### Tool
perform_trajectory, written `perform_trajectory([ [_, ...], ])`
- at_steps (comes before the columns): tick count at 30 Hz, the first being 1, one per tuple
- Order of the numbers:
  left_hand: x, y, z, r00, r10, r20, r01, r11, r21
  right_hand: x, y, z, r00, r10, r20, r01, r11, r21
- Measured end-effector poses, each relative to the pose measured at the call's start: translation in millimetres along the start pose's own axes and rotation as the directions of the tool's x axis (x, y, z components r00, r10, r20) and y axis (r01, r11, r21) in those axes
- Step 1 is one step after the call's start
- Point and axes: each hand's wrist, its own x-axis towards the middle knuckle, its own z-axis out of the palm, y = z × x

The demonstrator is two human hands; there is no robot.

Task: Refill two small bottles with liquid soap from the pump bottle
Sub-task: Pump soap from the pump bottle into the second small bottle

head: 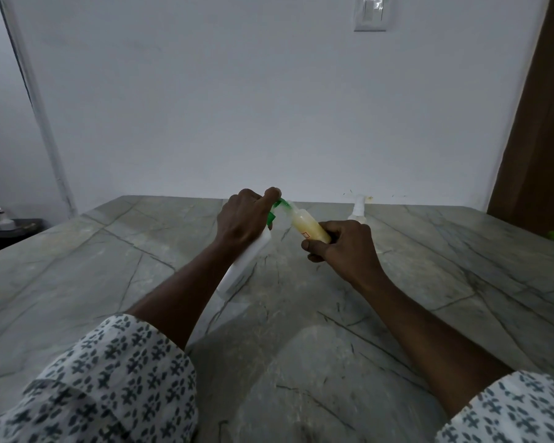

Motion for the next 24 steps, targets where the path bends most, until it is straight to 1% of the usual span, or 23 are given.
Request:
perform_trajectory([
  [4,-0.2,-0.2,-1.4,1.000,-0.006,-0.030,0.006,1.000,0.001,-0.5,1.3,1.9,1.000,-0.006,0.015,0.006,1.000,-0.018],
  [8,-2.4,-2.2,-3.7,0.995,0.102,0.005,-0.103,0.992,0.067,-0.3,2.8,4.1,1.000,0.002,0.031,-0.003,1.000,0.024],
  [9,-2.4,-3.6,-4.5,0.994,0.112,0.011,-0.112,0.992,0.051,0.3,3.4,5.0,0.999,0.009,0.033,-0.010,0.999,0.048],
  [11,-2.0,-4.9,-5.2,0.997,0.067,0.029,-0.066,0.997,-0.043,0.6,4.0,7.0,0.997,0.044,0.057,-0.052,0.989,0.136],
  [14,0.8,-5.1,-5.5,0.998,-0.018,0.054,0.026,0.988,-0.151,-2.0,3.1,11.9,0.978,0.110,0.176,-0.167,0.922,0.350],
  [17,0.8,-3.7,-7.4,0.997,-0.045,0.062,0.055,0.982,-0.179,-3.5,2.5,17.2,0.951,0.143,0.274,-0.271,0.812,0.517],
  [19,0.4,-3.3,-7.6,0.997,-0.049,0.067,0.061,0.981,-0.185,-3.7,1.6,19.4,0.937,0.152,0.315,-0.314,0.759,0.570],
  [24,-0.1,-2.0,-6.9,0.995,-0.067,0.070,0.078,0.982,-0.174,-3.8,3.4,21.6,0.927,0.143,0.346,-0.336,0.725,0.601],
])
